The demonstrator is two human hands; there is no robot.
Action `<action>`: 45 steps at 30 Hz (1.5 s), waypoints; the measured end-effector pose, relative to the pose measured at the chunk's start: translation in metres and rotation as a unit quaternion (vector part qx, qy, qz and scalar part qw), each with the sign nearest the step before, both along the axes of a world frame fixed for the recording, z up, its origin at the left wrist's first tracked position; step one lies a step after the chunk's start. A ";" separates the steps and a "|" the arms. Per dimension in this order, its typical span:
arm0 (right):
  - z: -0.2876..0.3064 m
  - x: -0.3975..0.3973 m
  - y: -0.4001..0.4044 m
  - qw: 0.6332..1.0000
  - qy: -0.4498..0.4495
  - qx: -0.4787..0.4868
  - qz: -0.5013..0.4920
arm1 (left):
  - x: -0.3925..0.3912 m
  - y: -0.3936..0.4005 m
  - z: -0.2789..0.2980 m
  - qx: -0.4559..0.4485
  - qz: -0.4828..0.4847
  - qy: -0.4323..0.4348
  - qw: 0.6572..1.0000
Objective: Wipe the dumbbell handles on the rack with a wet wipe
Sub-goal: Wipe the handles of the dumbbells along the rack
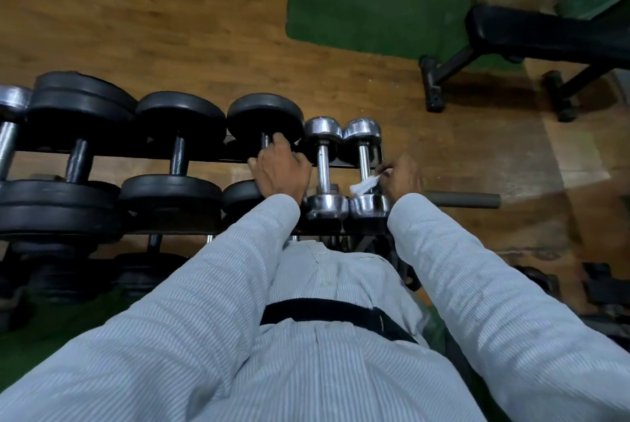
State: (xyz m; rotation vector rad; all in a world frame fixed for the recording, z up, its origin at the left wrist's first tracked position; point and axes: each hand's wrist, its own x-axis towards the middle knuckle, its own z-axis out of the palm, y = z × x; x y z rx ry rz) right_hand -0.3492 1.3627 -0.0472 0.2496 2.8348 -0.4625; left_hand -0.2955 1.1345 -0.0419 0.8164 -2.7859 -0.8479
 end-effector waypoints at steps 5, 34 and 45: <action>-0.023 -0.008 0.005 0.993 -0.107 -0.038 0.031 | -0.009 0.033 0.006 0.071 -0.052 -0.010 0.996; -0.051 -0.027 -0.008 0.938 -0.271 -0.164 -0.141 | -0.009 0.045 -0.018 0.124 -0.215 -0.168 0.954; -0.056 -0.006 0.004 0.987 -0.020 -0.119 -0.103 | -0.010 0.043 -0.016 0.125 -0.228 -0.157 0.953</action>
